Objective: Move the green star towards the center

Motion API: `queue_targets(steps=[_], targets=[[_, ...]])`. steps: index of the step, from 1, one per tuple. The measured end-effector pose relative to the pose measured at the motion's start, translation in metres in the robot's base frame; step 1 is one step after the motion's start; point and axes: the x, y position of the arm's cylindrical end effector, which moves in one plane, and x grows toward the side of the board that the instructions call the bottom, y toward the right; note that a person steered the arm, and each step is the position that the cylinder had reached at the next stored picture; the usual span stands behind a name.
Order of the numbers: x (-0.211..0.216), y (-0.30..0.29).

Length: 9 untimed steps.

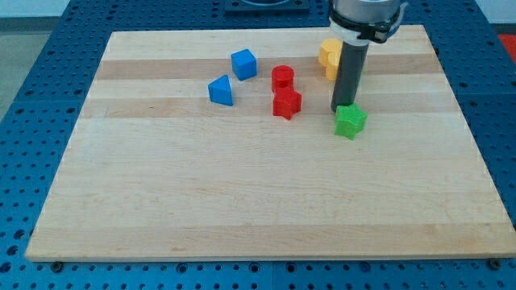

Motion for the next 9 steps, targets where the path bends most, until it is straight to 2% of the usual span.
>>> queue_targets(steps=[1,3,9], targets=[[0.000,0.000],[0.003,0.113],[0.054,-0.023]])
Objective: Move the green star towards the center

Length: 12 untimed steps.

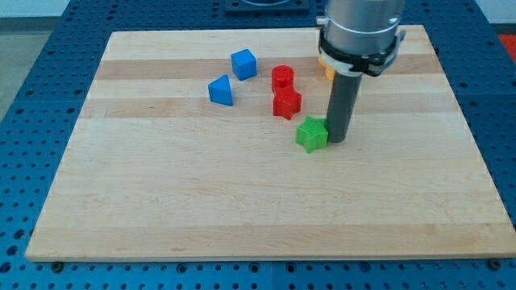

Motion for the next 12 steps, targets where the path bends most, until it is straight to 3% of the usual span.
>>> queue_targets(steps=[6,9,12], targets=[[0.000,-0.098],[0.029,-0.044],[0.030,-0.096]])
